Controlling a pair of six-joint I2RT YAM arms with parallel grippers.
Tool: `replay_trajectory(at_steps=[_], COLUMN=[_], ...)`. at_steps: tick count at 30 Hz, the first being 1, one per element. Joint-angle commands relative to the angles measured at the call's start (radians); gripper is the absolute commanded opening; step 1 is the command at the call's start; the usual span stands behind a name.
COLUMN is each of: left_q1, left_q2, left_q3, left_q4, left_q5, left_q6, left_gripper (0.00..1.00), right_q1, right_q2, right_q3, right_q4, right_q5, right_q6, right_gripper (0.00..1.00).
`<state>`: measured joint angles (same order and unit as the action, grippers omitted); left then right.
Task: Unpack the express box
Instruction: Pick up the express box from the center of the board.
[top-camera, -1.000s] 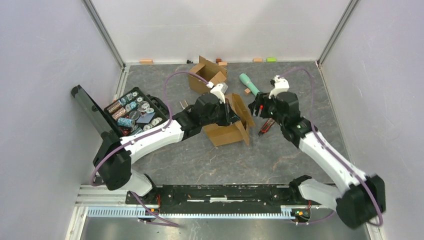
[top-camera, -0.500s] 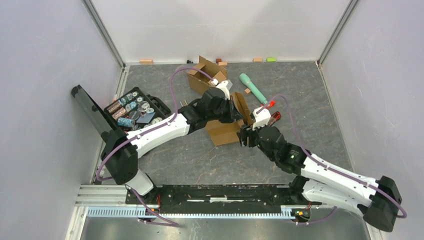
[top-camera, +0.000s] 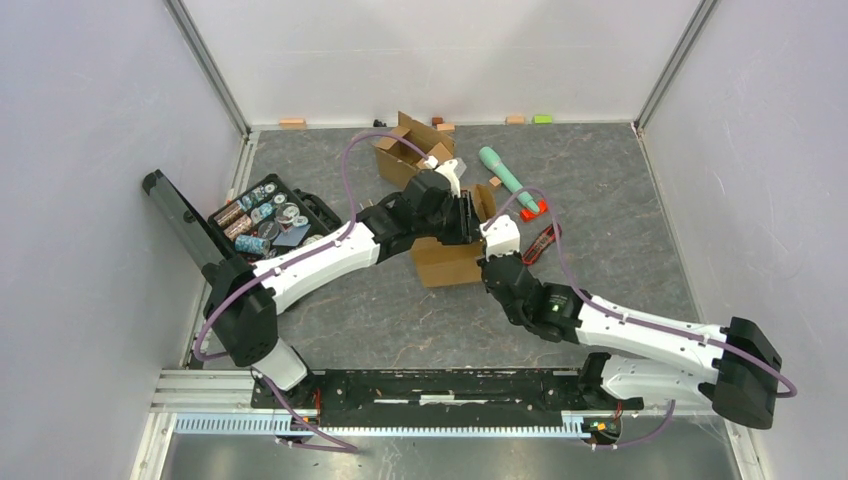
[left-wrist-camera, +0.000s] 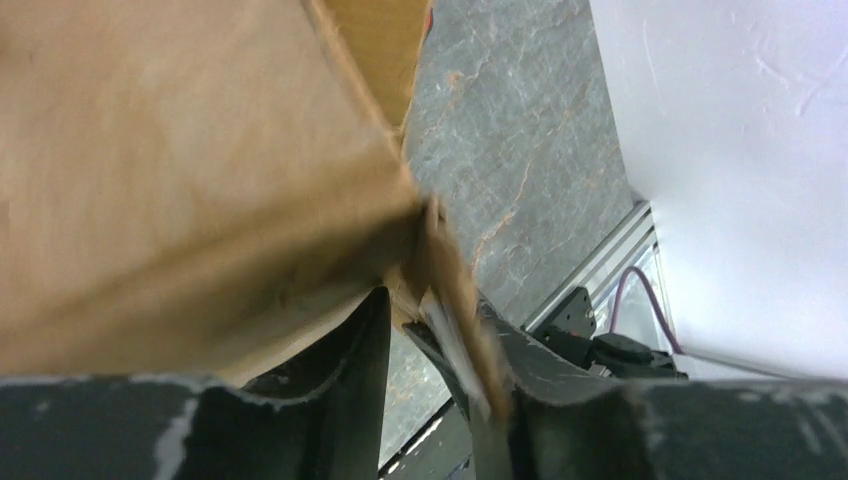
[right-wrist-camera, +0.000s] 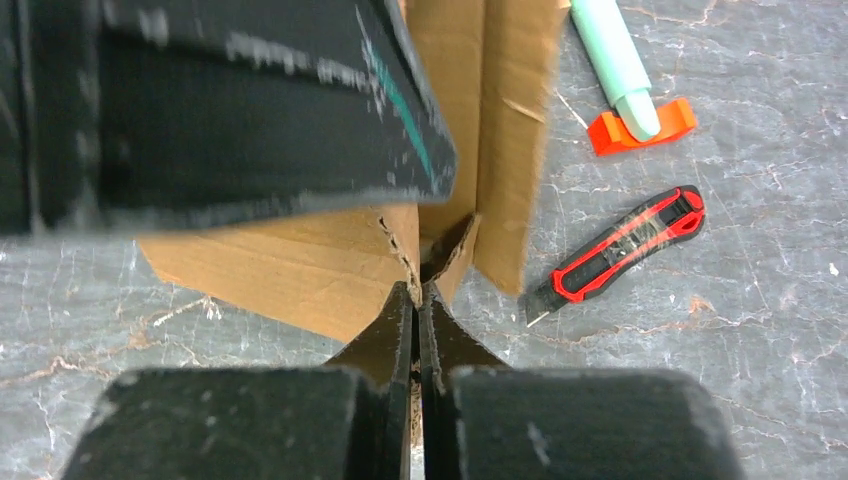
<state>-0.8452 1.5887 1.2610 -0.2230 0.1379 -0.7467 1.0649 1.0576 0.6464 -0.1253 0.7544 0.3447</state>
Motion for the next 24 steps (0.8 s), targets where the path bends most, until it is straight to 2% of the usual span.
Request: replay_trajectory(at_steps=[1,3,5,8,11,15,21,24], left_q1=[0.021,0.045,0.072,0.132,0.226,0.378,0.45,0.463], left_q2=[-0.027,-0.076,-0.144,-0.264,-0.375,-0.439,-0.358,-0.271], left_q3=[0.058,0.078,0.08,0.04,-0.043,-0.232,-0.464,-0.519], left_q4=[-0.098,-0.115,-0.124,-0.117,-0.107,-0.019,0.26,0.399], left_q5=[0.067,0.081,0.086,0.091,0.072,0.098,0.105,0.116], left_q6=[0.043,0.084,0.127,0.152,0.13,0.033,-0.07,-0.126], left_gripper=[0.5,0.65,0.75,0.81,0.84,0.84,0.84,0.84], right_q1=[-0.001,-0.004,-0.014,-0.036,-0.074,-0.093,-0.094,-0.094], right_q2=[0.041,0.056,0.064,0.079,0.085,0.086,0.094,0.098], right_q3=[0.143,0.189,0.235,0.315,0.4,0.513,0.674,0.738], right_q4=[-0.077,-0.137,-0.179,-0.24,-0.29,-0.313,-0.3,-0.28], right_q5=[0.087,0.075,0.042,0.004,-0.056,-0.123,-0.247,-0.328], right_q6=[0.068,0.099,0.124,0.146,0.158,0.149,0.147,0.156], right_gripper=[0.0,0.0,0.0,0.0,0.0,0.0,0.0,0.0])
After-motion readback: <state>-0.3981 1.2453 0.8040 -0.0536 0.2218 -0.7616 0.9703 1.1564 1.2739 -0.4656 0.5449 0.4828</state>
